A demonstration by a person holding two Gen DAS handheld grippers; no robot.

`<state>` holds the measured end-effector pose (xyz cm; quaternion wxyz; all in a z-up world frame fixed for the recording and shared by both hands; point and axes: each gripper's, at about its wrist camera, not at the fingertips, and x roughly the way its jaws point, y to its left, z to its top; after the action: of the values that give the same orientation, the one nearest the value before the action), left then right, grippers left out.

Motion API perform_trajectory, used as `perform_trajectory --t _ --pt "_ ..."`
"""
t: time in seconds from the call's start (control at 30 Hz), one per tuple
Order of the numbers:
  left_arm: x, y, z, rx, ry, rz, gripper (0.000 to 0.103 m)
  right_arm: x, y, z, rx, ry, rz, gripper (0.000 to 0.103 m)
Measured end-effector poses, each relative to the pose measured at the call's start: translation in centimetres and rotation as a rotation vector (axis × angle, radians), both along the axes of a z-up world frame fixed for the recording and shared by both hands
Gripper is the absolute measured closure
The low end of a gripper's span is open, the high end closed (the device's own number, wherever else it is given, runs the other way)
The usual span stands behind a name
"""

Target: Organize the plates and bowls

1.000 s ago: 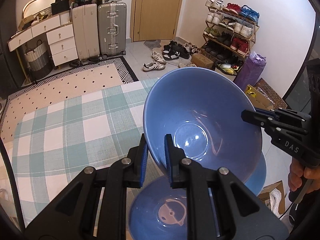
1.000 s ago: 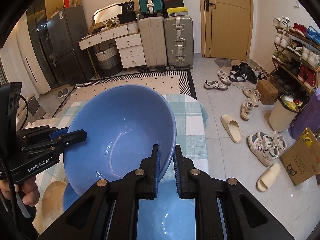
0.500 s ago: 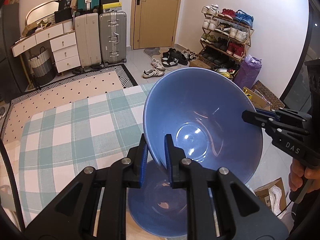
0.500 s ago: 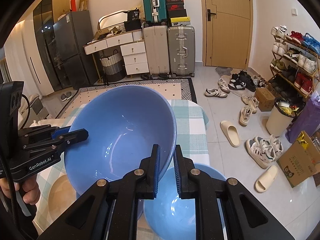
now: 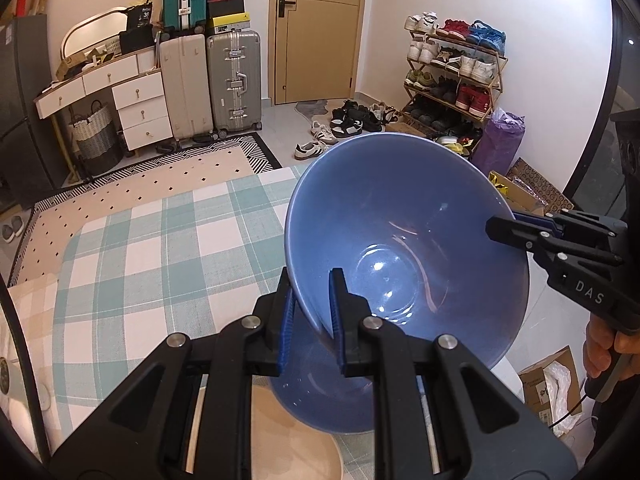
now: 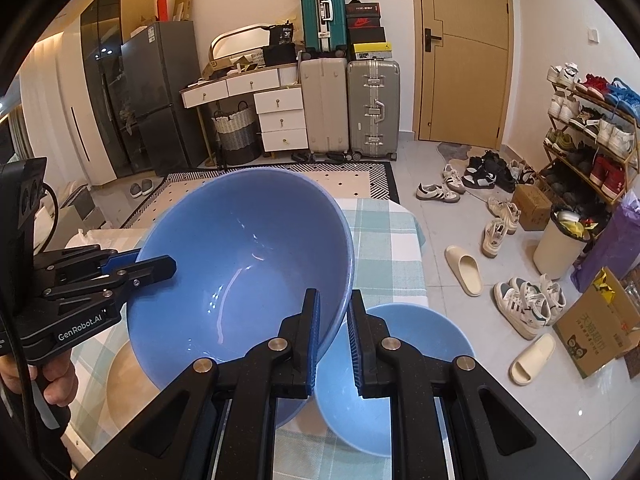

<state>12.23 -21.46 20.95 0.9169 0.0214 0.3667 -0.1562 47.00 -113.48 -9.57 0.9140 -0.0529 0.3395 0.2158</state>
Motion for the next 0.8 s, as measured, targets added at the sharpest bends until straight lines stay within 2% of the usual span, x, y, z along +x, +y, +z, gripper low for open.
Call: perform_trajectory --t 0.3,0.8 --pt "-1.5 0.5 -0.8 -0.001 0.015 0.016 0.090 -1.5 0.7 -0.4 -0.005 0.004 0.019 0.089" --pt "-0.4 1.8 -2.8 -0.001 0.037 0.036 0.090 -2.2 1.8 -1.7 -0.017 0.025 0.049 0.087"
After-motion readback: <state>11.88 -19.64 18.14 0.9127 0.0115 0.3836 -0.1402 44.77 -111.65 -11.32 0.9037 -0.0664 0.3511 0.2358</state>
